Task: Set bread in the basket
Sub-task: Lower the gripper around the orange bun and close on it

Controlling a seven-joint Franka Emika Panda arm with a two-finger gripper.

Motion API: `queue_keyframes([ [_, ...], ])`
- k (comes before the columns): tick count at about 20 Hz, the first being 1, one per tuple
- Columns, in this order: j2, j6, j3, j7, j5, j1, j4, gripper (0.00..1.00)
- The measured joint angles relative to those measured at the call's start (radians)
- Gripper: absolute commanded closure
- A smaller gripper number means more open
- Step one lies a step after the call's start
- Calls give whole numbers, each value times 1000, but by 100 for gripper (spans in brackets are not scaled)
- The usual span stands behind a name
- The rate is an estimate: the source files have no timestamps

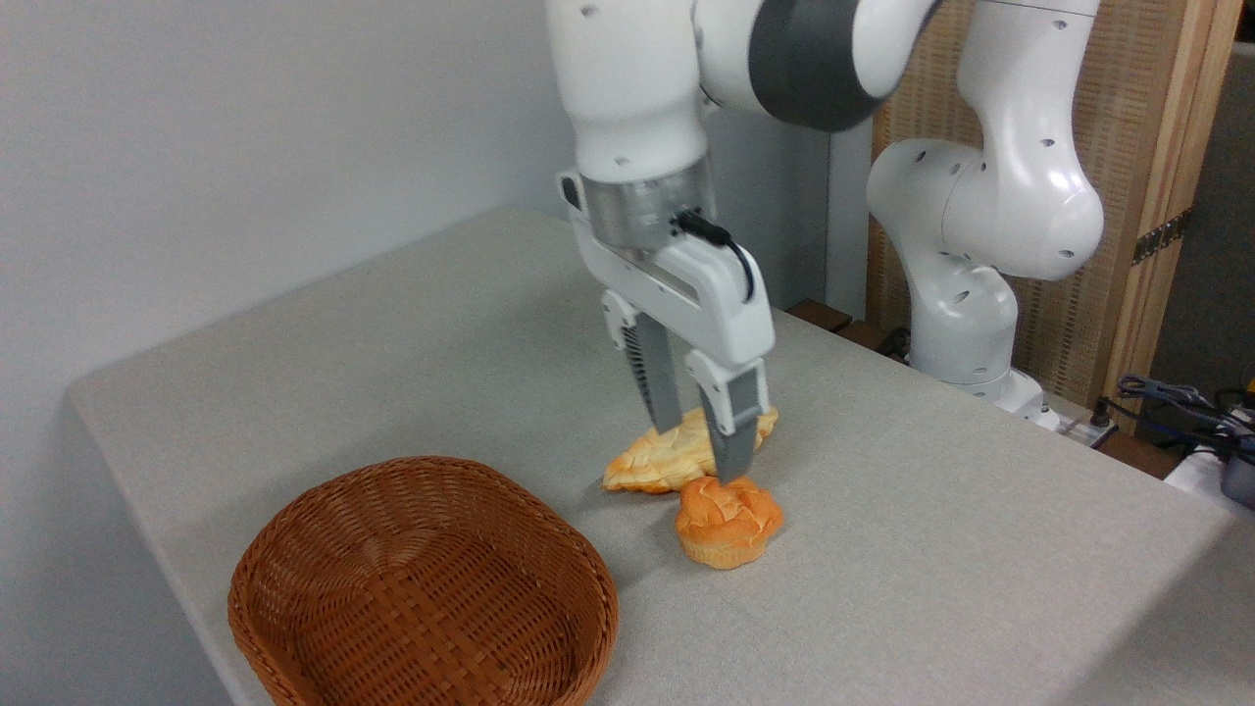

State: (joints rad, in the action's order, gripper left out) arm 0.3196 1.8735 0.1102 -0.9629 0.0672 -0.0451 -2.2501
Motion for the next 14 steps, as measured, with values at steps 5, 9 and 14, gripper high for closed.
queue_keyframes([
  [5, 18, 75, 1, -5, 8, 0, -108, 0],
  [9, 19, 99, 2, -38, 42, 0, -119, 0],
  [14, 16, 118, 12, -60, 54, 0, -133, 0],
])
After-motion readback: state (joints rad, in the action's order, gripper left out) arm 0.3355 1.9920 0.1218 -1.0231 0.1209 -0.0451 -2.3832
